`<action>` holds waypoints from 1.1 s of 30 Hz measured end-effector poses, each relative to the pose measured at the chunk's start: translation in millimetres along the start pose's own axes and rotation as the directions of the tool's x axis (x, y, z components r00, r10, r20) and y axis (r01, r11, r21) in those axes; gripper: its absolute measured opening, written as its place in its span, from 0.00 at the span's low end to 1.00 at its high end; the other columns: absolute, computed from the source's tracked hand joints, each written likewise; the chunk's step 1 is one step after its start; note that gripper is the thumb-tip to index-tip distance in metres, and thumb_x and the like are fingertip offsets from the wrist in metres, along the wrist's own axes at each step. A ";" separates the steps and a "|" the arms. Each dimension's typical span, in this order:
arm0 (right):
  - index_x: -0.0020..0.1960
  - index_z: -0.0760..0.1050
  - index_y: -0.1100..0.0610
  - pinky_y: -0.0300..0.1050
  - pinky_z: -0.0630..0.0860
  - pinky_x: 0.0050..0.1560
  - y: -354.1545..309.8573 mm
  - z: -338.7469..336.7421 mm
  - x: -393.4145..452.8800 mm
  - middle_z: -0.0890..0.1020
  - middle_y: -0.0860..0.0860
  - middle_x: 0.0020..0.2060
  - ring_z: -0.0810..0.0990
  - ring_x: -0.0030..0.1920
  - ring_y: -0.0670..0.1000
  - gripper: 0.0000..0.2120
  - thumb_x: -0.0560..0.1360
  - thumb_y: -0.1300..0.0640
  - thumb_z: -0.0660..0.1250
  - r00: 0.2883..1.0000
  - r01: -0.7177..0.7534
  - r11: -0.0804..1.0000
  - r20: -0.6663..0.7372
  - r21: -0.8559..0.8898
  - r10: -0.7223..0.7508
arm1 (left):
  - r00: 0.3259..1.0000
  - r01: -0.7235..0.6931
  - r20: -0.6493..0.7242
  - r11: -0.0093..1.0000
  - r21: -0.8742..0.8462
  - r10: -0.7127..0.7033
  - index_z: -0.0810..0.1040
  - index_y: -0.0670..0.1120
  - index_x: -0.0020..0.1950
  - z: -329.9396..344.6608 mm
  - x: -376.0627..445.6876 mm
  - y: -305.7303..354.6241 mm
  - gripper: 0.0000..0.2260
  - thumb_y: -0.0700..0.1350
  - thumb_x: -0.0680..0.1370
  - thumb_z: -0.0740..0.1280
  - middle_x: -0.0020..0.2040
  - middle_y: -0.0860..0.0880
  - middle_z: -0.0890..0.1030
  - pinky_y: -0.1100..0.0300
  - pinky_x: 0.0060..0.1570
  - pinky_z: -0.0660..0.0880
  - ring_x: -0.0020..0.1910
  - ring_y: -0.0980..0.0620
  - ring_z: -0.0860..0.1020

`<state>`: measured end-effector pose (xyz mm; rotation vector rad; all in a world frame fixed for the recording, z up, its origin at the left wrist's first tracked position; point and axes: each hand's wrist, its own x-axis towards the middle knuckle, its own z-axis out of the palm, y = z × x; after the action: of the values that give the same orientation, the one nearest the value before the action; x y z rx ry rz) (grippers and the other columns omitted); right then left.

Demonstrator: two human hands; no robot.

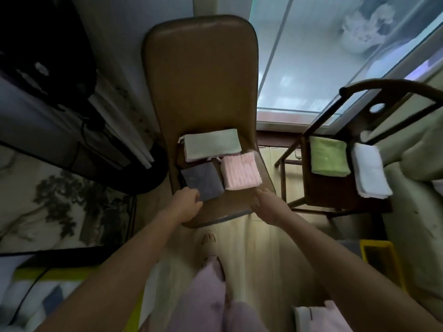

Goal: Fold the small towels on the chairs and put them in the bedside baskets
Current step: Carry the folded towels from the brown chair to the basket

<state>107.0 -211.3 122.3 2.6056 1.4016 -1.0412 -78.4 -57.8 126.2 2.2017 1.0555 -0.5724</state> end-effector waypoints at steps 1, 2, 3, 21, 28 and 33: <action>0.64 0.71 0.58 0.55 0.77 0.55 2.5 -4.0 19.4 0.75 0.55 0.60 0.76 0.57 0.57 0.15 0.78 0.54 0.62 1.000 -0.011 1.000 -0.002 -0.009 0.011 | 1.000 0.014 0.003 1.000 -0.014 -0.014 0.75 0.42 0.60 -2.4 23.8 -0.8 0.12 0.47 0.81 0.61 0.60 0.42 0.76 0.54 0.52 0.73 0.57 0.44 0.75; 0.65 0.70 0.58 0.55 0.77 0.56 5.2 -8.5 38.7 0.74 0.56 0.61 0.75 0.57 0.58 0.16 0.79 0.54 0.62 1.000 -0.016 1.000 -0.003 -0.021 0.015 | 0.999 0.035 0.016 0.999 -0.022 -0.035 0.73 0.43 0.64 -3.9 45.1 -2.4 0.14 0.48 0.81 0.61 0.64 0.42 0.73 0.52 0.57 0.72 0.61 0.43 0.73; 0.66 0.69 0.58 0.55 0.77 0.57 8.4 -12.6 58.2 0.74 0.56 0.62 0.75 0.58 0.57 0.17 0.79 0.53 0.63 1.000 -0.029 0.999 -0.003 -0.036 0.029 | 0.998 0.054 0.035 0.998 -0.022 -0.053 0.71 0.44 0.67 -4.8 65.3 -3.7 0.16 0.49 0.81 0.61 0.67 0.42 0.71 0.51 0.61 0.71 0.64 0.42 0.71; 0.75 0.58 0.56 0.53 0.52 0.75 51.4 51.3 308.0 0.64 0.56 0.74 0.60 0.75 0.57 0.29 0.80 0.45 0.60 0.993 0.110 0.973 0.061 -0.204 -0.099 | 0.977 0.212 -0.012 0.976 -0.053 -0.213 0.51 0.47 0.79 64.5 265.0 -49.3 0.41 0.64 0.75 0.64 0.78 0.46 0.58 0.49 0.74 0.54 0.76 0.45 0.57; 0.74 0.60 0.53 0.54 0.50 0.76 64.4 68.1 291.0 0.68 0.54 0.70 0.63 0.72 0.57 0.31 0.78 0.39 0.59 0.970 0.205 0.952 0.180 -0.226 -0.166 | 0.984 0.177 -0.026 0.984 0.037 -0.176 0.55 0.50 0.77 89.2 252.1 -41.5 0.41 0.68 0.72 0.65 0.75 0.49 0.63 0.51 0.73 0.54 0.73 0.47 0.61; 0.68 0.64 0.54 0.53 0.58 0.73 69.1 56.9 316.0 0.72 0.54 0.64 0.69 0.66 0.57 0.39 0.67 0.29 0.66 0.970 0.196 0.933 0.202 -0.302 -0.139 | 0.975 0.201 0.089 0.979 0.023 -0.202 0.60 0.49 0.74 72.3 272.2 -46.4 0.46 0.70 0.64 0.71 0.70 0.47 0.66 0.52 0.68 0.59 0.69 0.46 0.65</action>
<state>247.3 -35.9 -117.3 2.1426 1.6166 -0.9392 35.8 59.5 -107.6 2.0729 1.2377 -0.7638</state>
